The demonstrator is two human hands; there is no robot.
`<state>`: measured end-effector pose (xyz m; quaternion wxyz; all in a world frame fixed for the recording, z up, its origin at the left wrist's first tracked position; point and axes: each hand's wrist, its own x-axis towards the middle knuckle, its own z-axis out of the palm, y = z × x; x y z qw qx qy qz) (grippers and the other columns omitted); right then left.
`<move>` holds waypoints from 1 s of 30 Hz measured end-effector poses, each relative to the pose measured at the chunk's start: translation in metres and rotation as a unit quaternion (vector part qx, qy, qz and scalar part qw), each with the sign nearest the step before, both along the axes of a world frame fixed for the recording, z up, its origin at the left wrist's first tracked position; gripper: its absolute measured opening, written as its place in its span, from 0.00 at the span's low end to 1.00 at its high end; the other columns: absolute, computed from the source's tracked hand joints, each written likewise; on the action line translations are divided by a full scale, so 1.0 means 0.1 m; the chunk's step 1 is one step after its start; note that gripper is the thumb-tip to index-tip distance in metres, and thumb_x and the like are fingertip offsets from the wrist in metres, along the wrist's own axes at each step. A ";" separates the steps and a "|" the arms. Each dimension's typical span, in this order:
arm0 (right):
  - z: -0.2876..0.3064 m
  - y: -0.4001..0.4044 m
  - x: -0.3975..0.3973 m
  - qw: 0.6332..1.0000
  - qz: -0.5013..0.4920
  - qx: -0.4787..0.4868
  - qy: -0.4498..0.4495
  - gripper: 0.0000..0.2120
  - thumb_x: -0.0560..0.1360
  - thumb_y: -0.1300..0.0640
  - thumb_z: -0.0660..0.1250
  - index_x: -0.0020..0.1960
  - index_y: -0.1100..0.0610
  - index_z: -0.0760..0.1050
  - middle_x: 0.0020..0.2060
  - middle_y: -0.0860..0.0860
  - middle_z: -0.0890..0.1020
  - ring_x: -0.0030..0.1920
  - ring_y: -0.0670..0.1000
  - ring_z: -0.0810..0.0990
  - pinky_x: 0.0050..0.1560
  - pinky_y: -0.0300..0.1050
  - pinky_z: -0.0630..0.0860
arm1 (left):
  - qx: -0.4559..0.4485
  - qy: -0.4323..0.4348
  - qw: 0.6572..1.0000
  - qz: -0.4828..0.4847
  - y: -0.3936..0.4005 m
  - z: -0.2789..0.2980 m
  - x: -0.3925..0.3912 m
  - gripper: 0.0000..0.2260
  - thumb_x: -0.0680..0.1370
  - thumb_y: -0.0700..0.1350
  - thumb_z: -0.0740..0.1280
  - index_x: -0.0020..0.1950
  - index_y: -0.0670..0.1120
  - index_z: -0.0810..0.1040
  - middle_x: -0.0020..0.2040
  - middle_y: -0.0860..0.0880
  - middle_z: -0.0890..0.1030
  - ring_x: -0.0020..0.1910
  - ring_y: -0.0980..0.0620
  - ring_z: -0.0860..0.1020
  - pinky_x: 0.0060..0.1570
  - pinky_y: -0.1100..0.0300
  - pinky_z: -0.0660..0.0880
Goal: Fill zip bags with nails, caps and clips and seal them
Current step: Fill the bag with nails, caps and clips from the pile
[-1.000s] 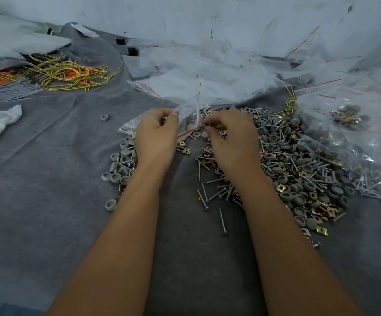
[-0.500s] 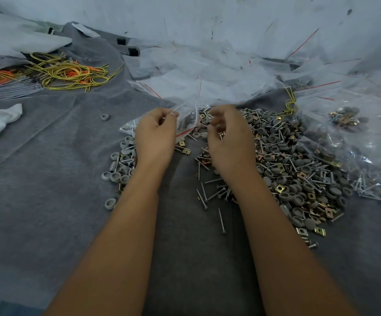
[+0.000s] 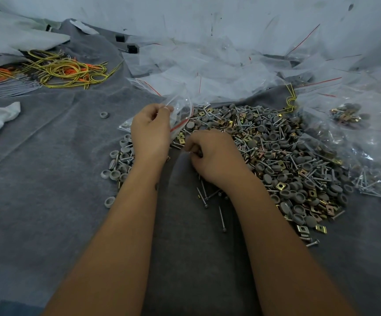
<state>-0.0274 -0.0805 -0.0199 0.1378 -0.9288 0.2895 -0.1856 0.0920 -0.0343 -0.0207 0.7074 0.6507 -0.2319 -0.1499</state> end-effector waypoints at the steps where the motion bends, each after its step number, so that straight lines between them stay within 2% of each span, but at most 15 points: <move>1: -0.01 0.00 0.00 1.000 -0.004 -0.007 0.000 0.11 0.72 0.64 0.65 0.51 0.54 0.80 0.46 0.53 0.82 0.54 0.55 0.75 0.56 0.49 0.70 | -0.002 -0.002 1.000 0.001 0.00 0.00 0.00 0.09 0.77 0.42 0.64 0.39 0.49 0.80 0.31 0.53 0.75 0.35 0.53 0.72 0.40 0.55 0.71; 4: -0.03 -0.01 0.00 0.999 -0.001 -0.022 -0.030 0.10 0.73 0.66 0.64 0.51 0.57 0.79 0.46 0.54 0.81 0.52 0.57 0.75 0.55 0.51 0.71 | -0.004 -0.009 1.000 -0.002 0.00 -0.02 0.01 0.08 0.77 0.43 0.64 0.40 0.48 0.80 0.30 0.53 0.74 0.33 0.53 0.72 0.39 0.56 0.70; 6: -0.03 -0.02 0.01 0.995 -0.012 -0.008 -0.097 0.08 0.74 0.67 0.64 0.50 0.60 0.79 0.47 0.56 0.80 0.50 0.57 0.76 0.53 0.54 0.72 | 0.001 -0.022 1.000 -0.002 -0.01 -0.03 0.01 0.07 0.78 0.43 0.64 0.42 0.47 0.81 0.29 0.55 0.74 0.31 0.56 0.70 0.38 0.57 0.69; 11: 0.01 -0.02 0.02 0.946 -0.078 -0.015 -0.314 0.07 0.74 0.70 0.66 0.50 0.63 0.78 0.46 0.56 0.79 0.46 0.52 0.77 0.49 0.44 0.73 | 0.060 -0.143 0.987 -0.031 -0.01 -0.09 -0.01 0.06 0.78 0.47 0.64 0.45 0.50 0.80 0.31 0.52 0.76 0.29 0.57 0.71 0.35 0.56 0.69; 14: 0.02 -0.03 0.02 0.927 -0.083 -0.044 -0.364 0.07 0.73 0.69 0.67 0.50 0.63 0.79 0.45 0.56 0.80 0.45 0.51 0.78 0.48 0.40 0.74 | 0.092 -0.196 0.975 -0.046 0.00 -0.11 -0.02 0.07 0.79 0.50 0.64 0.45 0.51 0.80 0.29 0.52 0.74 0.28 0.56 0.70 0.33 0.54 0.69; 18: 0.01 0.01 0.03 0.953 -0.009 -0.020 -0.302 0.19 0.72 0.73 0.64 0.61 0.61 0.79 0.53 0.56 0.79 0.51 0.49 0.77 0.57 0.37 0.73 | 0.079 -0.175 0.980 -0.051 0.01 -0.08 -0.03 0.07 0.79 0.48 0.64 0.45 0.50 0.80 0.30 0.52 0.74 0.29 0.56 0.70 0.35 0.55 0.69; 21: 0.02 0.04 0.04 0.955 -0.012 -0.042 -0.295 0.24 0.72 0.72 0.64 0.67 0.59 0.75 0.56 0.58 0.75 0.55 0.51 0.74 0.60 0.36 0.69 | 0.051 -0.120 0.991 -0.034 0.02 -0.03 -0.02 0.07 0.78 0.45 0.64 0.46 0.47 0.82 0.35 0.49 0.79 0.32 0.55 0.73 0.37 0.56 0.71; 25: 0.02 0.04 0.06 0.955 -0.023 -0.035 -0.292 0.18 0.71 0.70 0.65 0.59 0.60 0.78 0.53 0.56 0.76 0.50 0.54 0.77 0.55 0.49 0.75 | 0.000 -0.048 0.999 -0.013 0.05 0.07 0.07 0.06 0.78 0.41 0.64 0.45 0.46 0.81 0.35 0.48 0.77 0.36 0.49 0.74 0.40 0.53 0.72; 28: -0.01 0.06 0.09 0.978 0.030 -0.006 -0.204 0.12 0.71 0.70 0.66 0.51 0.60 0.81 0.48 0.55 0.79 0.49 0.54 0.77 0.53 0.53 0.75 | -0.002 -0.045 0.999 -0.015 0.08 0.14 0.18 0.08 0.78 0.40 0.64 0.43 0.46 0.82 0.31 0.49 0.74 0.32 0.52 0.71 0.37 0.58 0.68; 30: -0.02 0.09 0.14 0.991 0.061 0.002 -0.117 0.11 0.72 0.66 0.67 0.52 0.58 0.82 0.50 0.54 0.79 0.53 0.54 0.76 0.57 0.54 0.73 | 0.002 -0.039 0.999 -0.017 0.10 0.19 0.28 0.10 0.78 0.40 0.66 0.37 0.49 0.80 0.26 0.53 0.73 0.27 0.56 0.69 0.31 0.63 0.66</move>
